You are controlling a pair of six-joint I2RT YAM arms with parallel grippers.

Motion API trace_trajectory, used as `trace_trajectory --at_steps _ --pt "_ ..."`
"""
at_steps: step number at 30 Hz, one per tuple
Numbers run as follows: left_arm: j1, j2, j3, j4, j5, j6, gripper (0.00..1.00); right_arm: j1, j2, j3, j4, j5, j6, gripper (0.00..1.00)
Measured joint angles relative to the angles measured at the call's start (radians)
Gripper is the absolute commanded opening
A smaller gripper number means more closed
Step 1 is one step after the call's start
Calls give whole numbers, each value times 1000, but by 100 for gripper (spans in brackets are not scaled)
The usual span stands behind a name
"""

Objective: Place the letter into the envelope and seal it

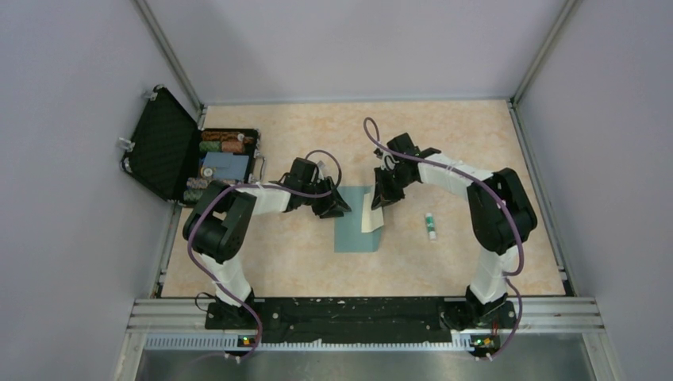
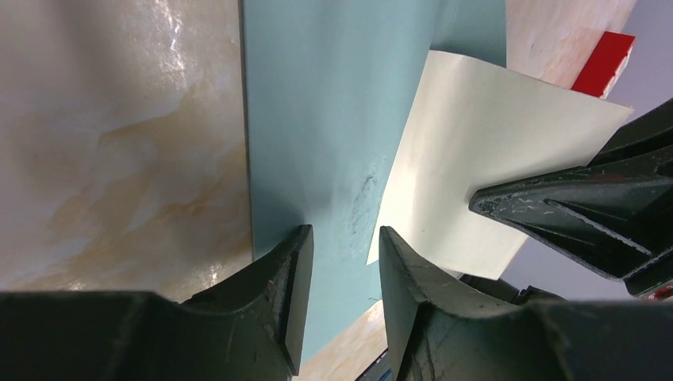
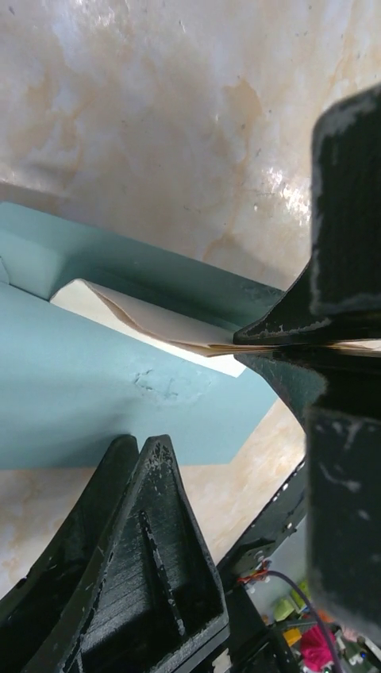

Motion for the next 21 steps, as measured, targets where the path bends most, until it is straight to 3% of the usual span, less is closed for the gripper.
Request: trace_trajectory --at_steps 21 --pt "-7 0 0 3 0 16 44 -36 -1 0 -74 21 -129 0"
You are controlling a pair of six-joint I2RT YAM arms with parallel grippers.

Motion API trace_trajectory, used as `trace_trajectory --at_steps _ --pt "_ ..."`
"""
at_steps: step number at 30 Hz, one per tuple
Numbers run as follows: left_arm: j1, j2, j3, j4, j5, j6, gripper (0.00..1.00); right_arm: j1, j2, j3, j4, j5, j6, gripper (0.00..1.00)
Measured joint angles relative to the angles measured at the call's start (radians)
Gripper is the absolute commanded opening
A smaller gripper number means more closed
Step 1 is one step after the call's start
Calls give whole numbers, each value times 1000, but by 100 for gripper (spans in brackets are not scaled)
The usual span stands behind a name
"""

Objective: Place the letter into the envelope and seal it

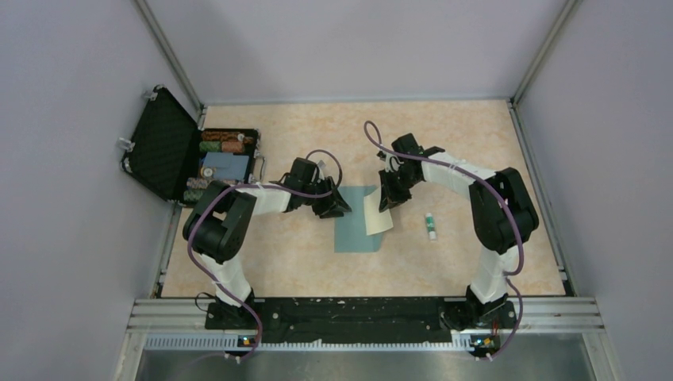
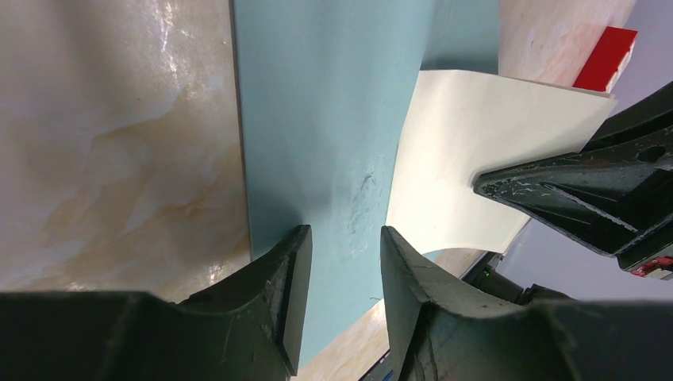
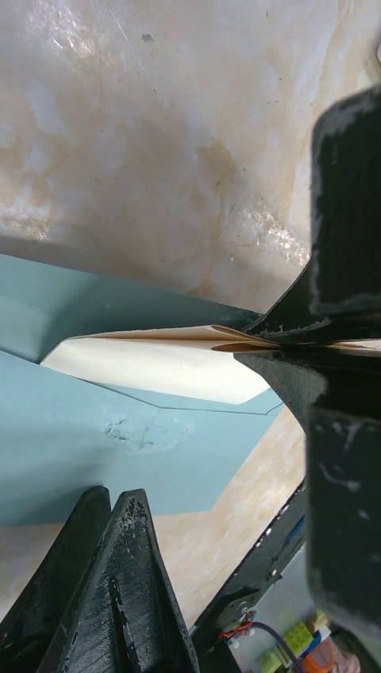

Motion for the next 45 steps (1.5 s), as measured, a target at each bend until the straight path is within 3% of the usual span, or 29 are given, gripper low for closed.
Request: trace_trajectory --at_steps 27,45 --pt "-28 0 12 2 -29 43 44 -14 87 114 -73 -38 -172 0" --pt "-29 0 12 2 -31 32 45 4 87 59 -64 -41 -67 0"
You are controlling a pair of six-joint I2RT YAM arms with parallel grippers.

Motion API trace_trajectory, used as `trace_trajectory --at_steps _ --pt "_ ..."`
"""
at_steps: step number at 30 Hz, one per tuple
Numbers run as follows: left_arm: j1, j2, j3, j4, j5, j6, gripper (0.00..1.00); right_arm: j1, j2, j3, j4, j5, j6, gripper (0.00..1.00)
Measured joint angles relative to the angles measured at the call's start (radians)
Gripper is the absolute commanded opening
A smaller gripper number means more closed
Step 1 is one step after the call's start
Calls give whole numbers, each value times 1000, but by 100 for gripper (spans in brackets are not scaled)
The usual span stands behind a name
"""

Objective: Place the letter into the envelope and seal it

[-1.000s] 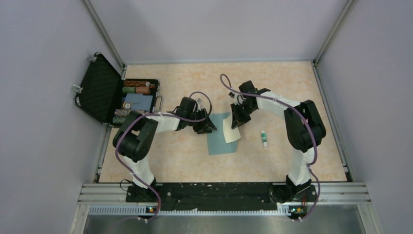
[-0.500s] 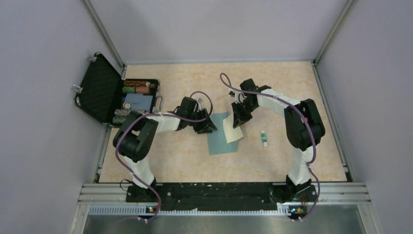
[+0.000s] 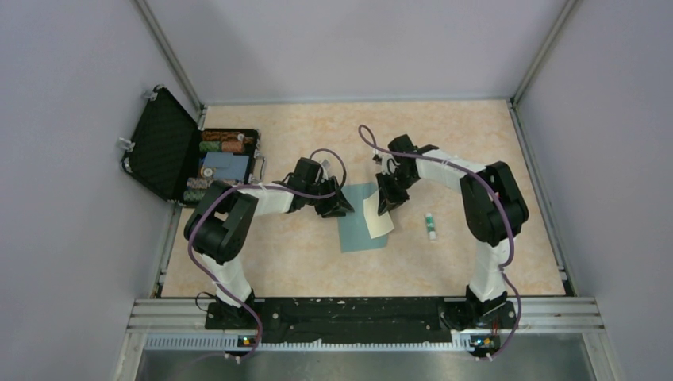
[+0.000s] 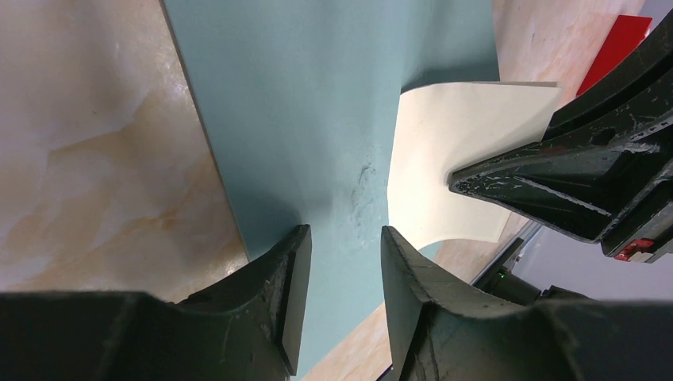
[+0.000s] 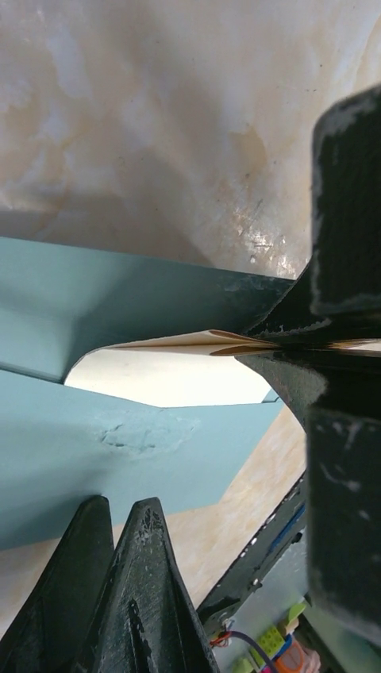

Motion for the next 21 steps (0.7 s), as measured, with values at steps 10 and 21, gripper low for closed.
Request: trace_trajectory --at_steps 10,21 --pt "0 0 0 0 0 -12 46 4 -1 -52 90 -29 165 0" --pt "-3 -23 51 -115 -29 50 52 4 -1 -52 124 -7 237 14"
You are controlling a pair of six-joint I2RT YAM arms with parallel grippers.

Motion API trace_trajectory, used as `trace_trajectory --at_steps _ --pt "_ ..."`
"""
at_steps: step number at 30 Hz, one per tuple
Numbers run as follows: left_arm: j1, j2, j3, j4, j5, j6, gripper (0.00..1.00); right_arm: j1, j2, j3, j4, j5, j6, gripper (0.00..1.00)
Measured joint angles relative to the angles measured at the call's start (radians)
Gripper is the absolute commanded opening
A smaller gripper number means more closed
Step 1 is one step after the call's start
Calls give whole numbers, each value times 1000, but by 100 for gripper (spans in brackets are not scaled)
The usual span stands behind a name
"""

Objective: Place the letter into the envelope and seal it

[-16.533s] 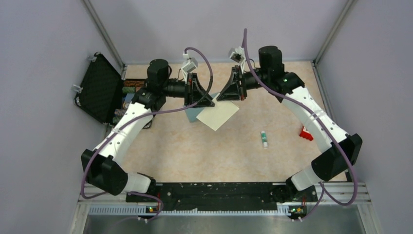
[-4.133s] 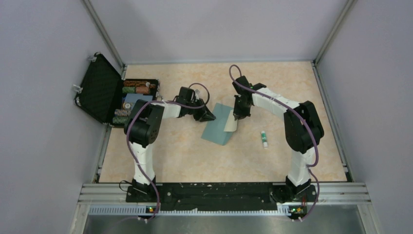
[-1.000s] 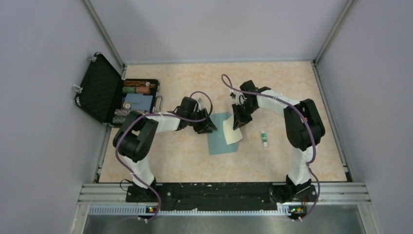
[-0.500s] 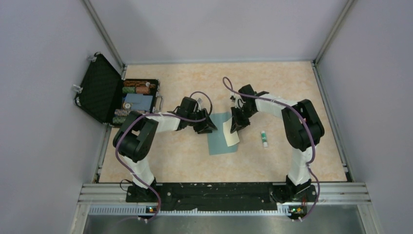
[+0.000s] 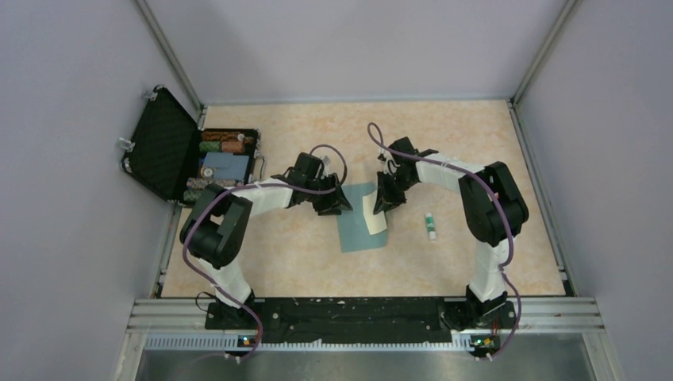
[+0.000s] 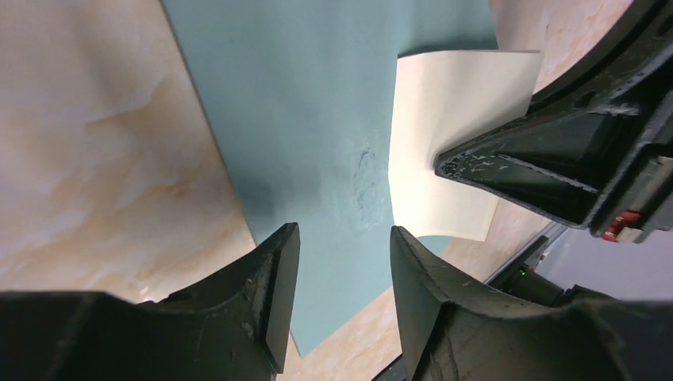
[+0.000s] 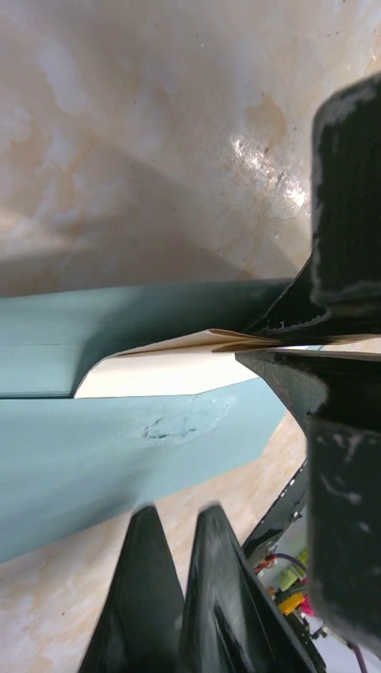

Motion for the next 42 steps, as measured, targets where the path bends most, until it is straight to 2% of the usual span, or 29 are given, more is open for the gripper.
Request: trace_trajectory --at_steps 2,5,9,13,16,19,25,42 --pt "9 -32 20 -65 -21 30 54 0 0 0 0 3 1 24" --pt "36 -106 36 -141 -67 69 54 0 0 0 1 2 -1 31" --pt "64 -172 22 -166 -101 88 54 0 -3 0 1 -2 -5 37" --pt "65 -173 -70 -143 -90 65 54 0 -18 0 -11 3 -9 41" --pt "65 -151 -140 -127 -50 26 54 0 -41 0 -19 18 -9 36" --pt "65 -147 -153 -77 -34 5 54 0 -63 0 -30 45 -9 21" --pt "61 -114 -163 18 11 -38 54 0 -86 -8 -35 72 -9 0" --pt "16 -66 -148 105 34 -60 54 0 -92 -46 -4 52 19 0"
